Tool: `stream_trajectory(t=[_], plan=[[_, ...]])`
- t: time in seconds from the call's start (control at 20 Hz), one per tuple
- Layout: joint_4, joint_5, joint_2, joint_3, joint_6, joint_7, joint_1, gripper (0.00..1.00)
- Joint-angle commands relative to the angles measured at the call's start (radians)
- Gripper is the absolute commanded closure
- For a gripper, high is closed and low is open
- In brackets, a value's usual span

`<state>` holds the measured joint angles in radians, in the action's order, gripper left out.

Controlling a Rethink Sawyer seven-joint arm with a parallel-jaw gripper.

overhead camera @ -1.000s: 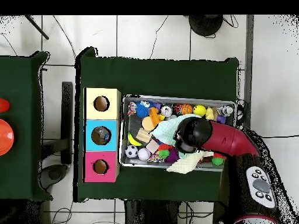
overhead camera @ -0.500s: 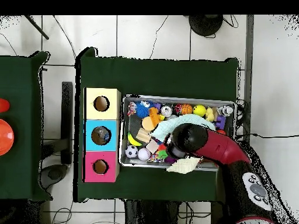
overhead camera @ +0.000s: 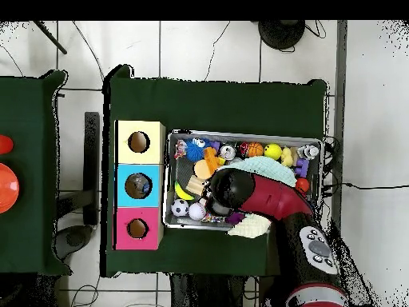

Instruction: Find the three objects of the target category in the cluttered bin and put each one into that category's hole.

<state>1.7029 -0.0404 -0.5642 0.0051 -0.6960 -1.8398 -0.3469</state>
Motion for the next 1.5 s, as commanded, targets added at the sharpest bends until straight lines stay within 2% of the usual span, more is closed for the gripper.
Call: stream_trajectory(t=[0.05, 0.2, 0.6, 0.9, 1.2, 1.35, 1.5], plan=[[-0.043, -0.001, 0.066, -0.011, 0.134, -0.181, 0.012, 0.0], [-0.03, 0.002, 0.039, -0.013, 0.136, -0.152, -0.002, 0.0], [-0.062, -0.026, 0.011, -0.009, 0.252, -0.109, -0.011, 0.0], [-0.103, -0.02, -0.015, -0.025, 0.177, -0.089, 0.009, 0.0], [-0.12, -0.05, 0.036, -0.04, 0.151, -0.053, -0.008, 0.0], [-0.098, -0.069, 0.058, -0.049, 0.205, -0.049, -0.02, 0.0], [-0.111, -0.118, 0.087, -0.096, 0.265, -0.054, -0.01, 0.0]])
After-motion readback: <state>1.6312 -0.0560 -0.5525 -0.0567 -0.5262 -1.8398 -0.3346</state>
